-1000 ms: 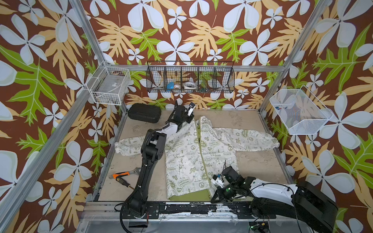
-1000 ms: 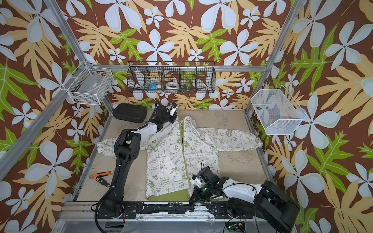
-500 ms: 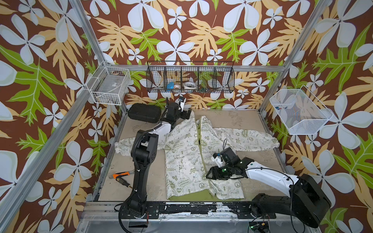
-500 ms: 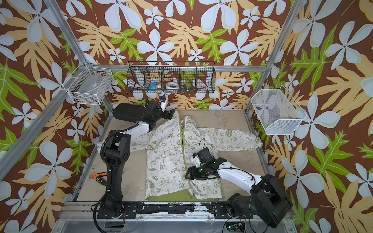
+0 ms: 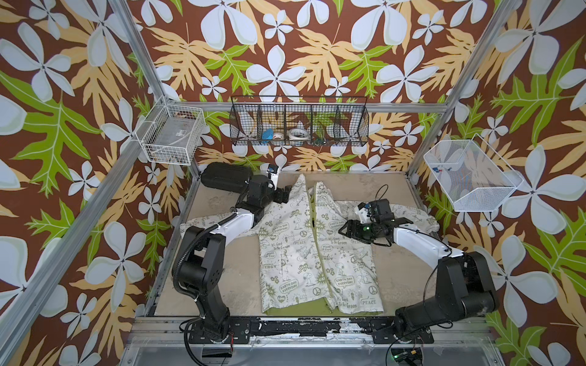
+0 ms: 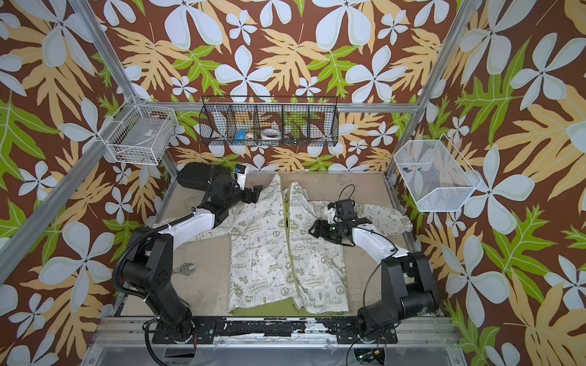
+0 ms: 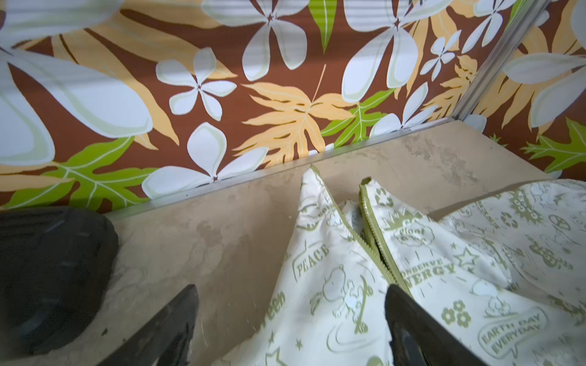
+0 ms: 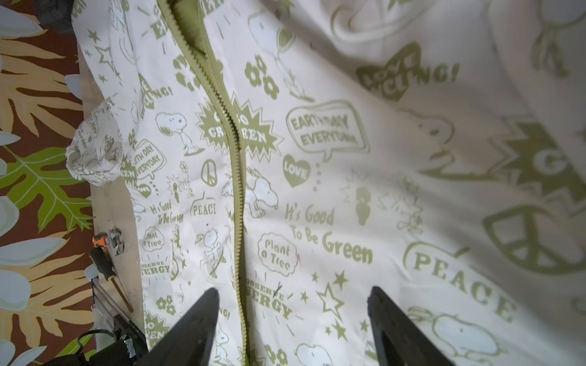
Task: Unzip the jacket
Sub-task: Unzip the zipper on the jacket, then smooth out the jacket at the center of the board.
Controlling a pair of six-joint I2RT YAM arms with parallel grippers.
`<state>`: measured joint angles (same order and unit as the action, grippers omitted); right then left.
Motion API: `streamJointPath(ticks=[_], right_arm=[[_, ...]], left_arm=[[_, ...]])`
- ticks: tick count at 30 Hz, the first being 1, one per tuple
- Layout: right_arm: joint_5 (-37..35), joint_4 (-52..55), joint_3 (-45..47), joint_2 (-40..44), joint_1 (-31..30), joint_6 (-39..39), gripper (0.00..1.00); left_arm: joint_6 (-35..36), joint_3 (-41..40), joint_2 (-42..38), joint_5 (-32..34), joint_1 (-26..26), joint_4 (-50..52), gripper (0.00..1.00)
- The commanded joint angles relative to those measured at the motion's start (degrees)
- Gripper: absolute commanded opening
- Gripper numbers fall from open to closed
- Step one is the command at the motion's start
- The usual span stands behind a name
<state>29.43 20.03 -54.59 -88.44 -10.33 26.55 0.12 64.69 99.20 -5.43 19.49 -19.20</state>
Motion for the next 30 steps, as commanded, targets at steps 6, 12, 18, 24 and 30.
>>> streamJointPath(ticks=[6, 12, 18, 24, 30], right_arm=[[-3.2, -3.4, -13.6, -15.7, 1.5, 0.1, 0.49], [-7.3, -4.1, -18.2, -24.1, 1.7, 0.1, 0.28], [-9.5, -8.2, -11.2, -24.6, 1.8, 1.7, 0.24], [-13.1, -13.9, -0.7, -18.9, 6.3, 4.8, 0.17], [-10.2, -12.6, -5.4, -13.0, 10.1, 0.6, 0.31]], left_arm=[[-4.6, -9.5, -5.7, -2.6, 1.6, 1.9, 0.87], [-9.7, -10.3, -4.4, -8.0, 1.7, 0.4, 0.82], [-11.4, -5.3, 0.2, -13.3, 2.0, 2.3, 0.65], [-7.0, -2.2, 2.5, -12.6, 3.8, 2.5, 0.67], [2.3, 18.8, 14.1, -5.7, 3.7, 14.4, 0.82]])
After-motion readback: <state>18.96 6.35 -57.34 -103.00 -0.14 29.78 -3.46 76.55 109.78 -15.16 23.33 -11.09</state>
